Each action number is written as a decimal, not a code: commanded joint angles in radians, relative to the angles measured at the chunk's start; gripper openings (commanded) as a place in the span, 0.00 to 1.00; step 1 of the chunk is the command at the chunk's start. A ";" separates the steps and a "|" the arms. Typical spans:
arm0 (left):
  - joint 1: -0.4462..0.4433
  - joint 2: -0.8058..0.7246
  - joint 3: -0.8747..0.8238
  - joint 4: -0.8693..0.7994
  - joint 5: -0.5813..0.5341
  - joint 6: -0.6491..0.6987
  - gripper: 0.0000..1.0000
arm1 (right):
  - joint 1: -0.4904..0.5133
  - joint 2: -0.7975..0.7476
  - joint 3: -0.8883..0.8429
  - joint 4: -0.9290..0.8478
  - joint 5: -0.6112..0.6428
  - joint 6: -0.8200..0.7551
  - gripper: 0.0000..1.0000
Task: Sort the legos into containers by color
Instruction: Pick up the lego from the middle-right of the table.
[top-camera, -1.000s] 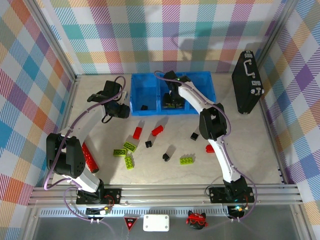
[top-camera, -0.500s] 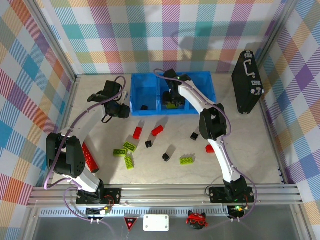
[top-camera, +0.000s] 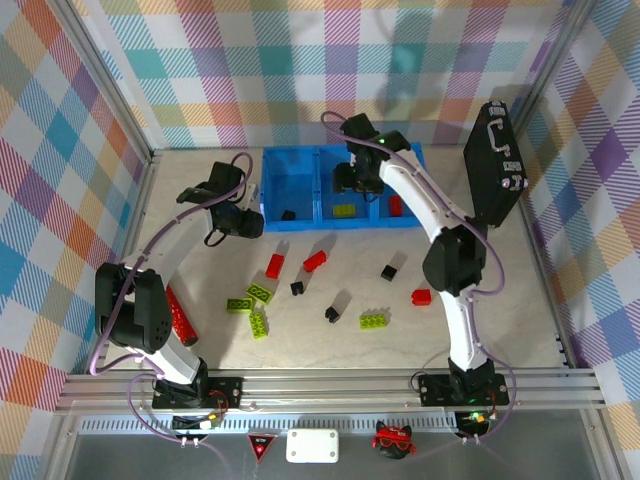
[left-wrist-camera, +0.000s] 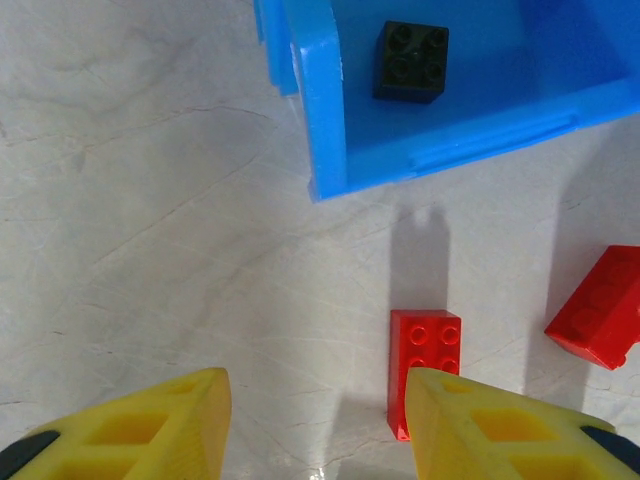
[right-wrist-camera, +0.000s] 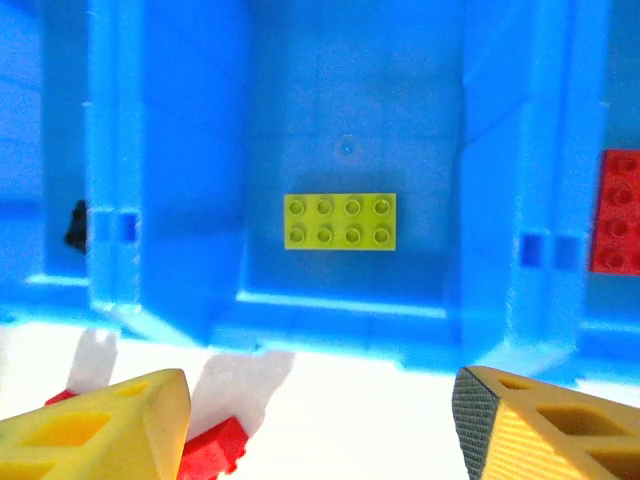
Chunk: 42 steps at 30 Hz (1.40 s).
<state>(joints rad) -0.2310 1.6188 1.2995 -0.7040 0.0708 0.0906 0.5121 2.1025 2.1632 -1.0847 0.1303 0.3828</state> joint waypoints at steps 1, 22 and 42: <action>0.004 0.026 0.023 -0.014 0.049 -0.014 0.50 | 0.008 -0.065 -0.106 0.017 -0.015 -0.009 0.70; -0.013 0.079 0.049 -0.043 0.089 0.000 0.51 | 0.007 -0.463 -0.826 0.133 0.023 0.090 0.67; -0.013 0.061 0.050 -0.042 0.061 0.003 0.51 | -0.123 -0.674 -1.267 0.197 0.018 0.110 0.69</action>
<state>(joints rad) -0.2398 1.6913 1.3266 -0.7162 0.1402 0.0914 0.4046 1.4403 0.9173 -0.9146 0.1600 0.4900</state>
